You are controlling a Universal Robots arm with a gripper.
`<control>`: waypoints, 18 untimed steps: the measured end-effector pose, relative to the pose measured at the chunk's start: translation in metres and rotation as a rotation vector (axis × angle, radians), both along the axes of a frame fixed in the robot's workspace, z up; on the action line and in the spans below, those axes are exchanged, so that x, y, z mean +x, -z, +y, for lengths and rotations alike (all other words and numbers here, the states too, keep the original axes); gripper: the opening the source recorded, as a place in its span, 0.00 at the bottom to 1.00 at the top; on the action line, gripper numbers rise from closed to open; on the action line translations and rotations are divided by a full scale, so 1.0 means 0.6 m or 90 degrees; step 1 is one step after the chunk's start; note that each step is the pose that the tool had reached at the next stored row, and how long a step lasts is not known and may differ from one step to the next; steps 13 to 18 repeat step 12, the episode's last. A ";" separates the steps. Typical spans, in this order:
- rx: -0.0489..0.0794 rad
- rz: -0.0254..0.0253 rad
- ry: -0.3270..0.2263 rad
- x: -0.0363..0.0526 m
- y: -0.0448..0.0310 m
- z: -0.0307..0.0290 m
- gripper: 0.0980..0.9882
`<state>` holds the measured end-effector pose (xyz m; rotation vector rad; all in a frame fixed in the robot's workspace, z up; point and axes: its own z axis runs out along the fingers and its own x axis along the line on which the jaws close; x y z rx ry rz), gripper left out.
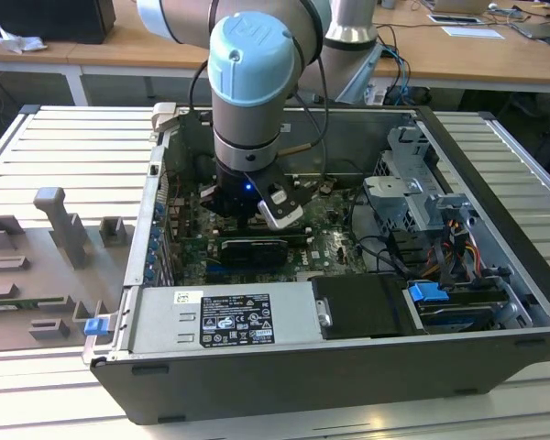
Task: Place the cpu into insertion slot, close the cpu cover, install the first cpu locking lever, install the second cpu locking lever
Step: 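Install the second cpu locking lever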
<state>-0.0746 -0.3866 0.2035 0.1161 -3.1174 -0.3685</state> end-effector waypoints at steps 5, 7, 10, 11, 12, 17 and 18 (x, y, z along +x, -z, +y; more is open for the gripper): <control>0.000 0.0002 0.000 0.000 -0.029 0.0000 0.01; 0.000 0.0004 0.000 0.000 -0.034 0.0000 0.01; 0.001 0.0004 0.000 0.000 -0.047 -0.0001 0.01; 0.001 0.0004 0.000 0.000 -0.050 -0.0001 0.01; 0.001 0.0004 0.000 0.000 -0.051 0.0000 0.01; 0.001 0.0004 0.000 0.000 -0.051 0.0000 0.01; 0.001 0.0004 0.000 0.000 -0.051 0.0000 0.01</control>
